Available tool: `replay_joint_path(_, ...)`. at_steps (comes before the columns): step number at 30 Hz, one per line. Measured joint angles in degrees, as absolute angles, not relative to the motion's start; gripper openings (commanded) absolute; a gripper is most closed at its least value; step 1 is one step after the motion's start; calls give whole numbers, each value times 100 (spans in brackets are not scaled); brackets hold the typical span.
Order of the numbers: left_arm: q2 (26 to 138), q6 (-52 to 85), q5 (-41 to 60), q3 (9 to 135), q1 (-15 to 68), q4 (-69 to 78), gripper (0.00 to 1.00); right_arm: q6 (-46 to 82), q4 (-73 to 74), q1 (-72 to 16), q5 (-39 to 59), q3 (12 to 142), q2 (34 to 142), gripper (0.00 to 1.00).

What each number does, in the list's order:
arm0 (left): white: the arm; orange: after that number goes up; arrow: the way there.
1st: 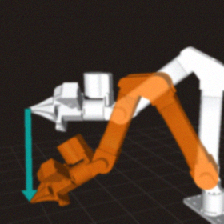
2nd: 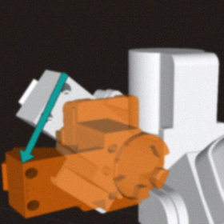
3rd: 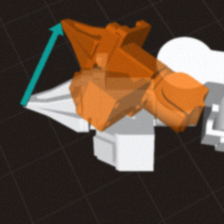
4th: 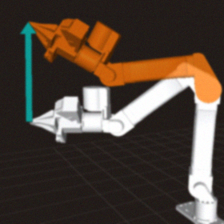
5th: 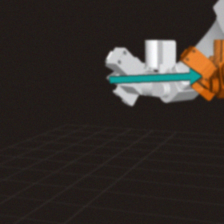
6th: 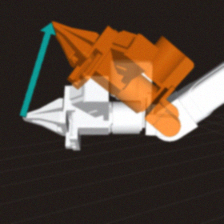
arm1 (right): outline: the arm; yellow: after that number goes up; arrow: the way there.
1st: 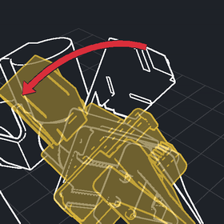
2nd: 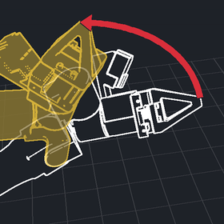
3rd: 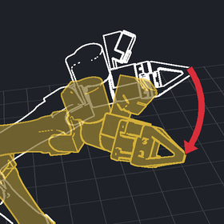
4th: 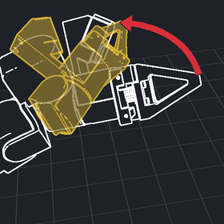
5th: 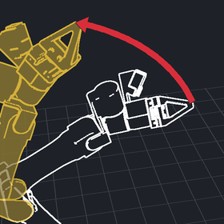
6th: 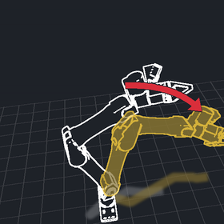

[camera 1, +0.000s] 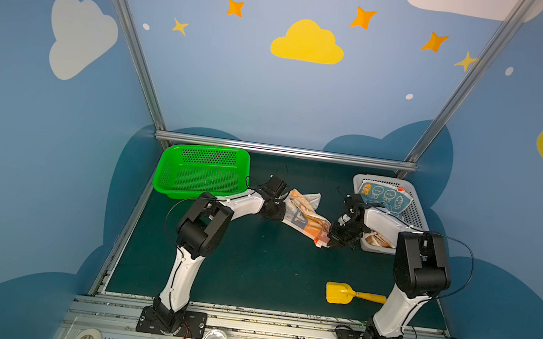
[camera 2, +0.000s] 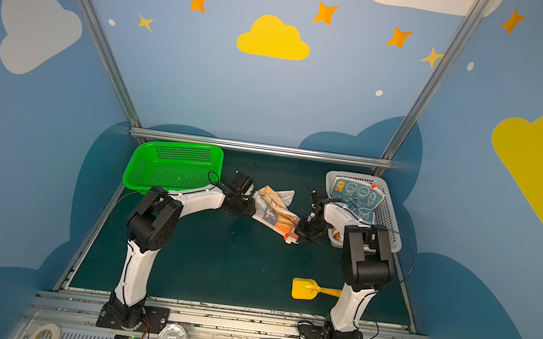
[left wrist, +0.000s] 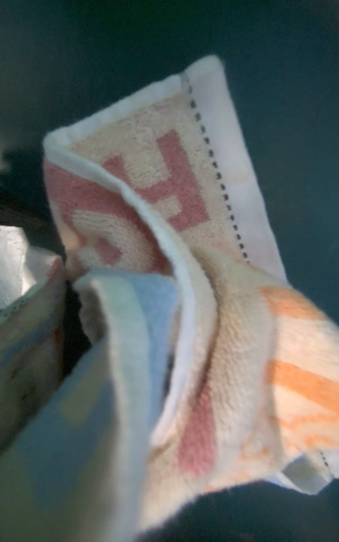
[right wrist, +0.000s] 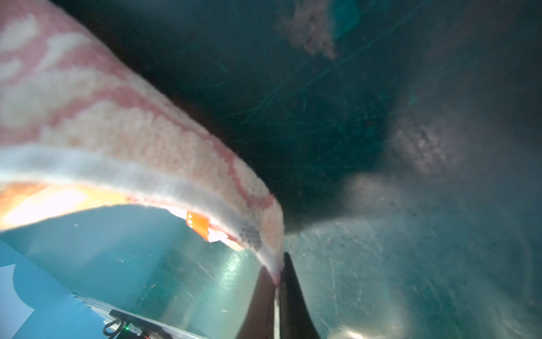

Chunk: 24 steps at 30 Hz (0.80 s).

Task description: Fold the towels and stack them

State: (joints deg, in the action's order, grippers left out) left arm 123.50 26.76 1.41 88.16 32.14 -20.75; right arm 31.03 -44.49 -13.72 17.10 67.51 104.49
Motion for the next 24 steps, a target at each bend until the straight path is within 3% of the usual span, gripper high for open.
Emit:
replay_joint_path(11, 12519, 2375, -318, 9094, 3400, -2305, 36, 3103, -4447, -1238, 1754, 6751, 10353, 0)
replay_joint_path(24, 12519, 2270, -587, 9035, 3559, -2283, 35, 3105, -4440, -1210, 1833, 6751, 10353, 0)
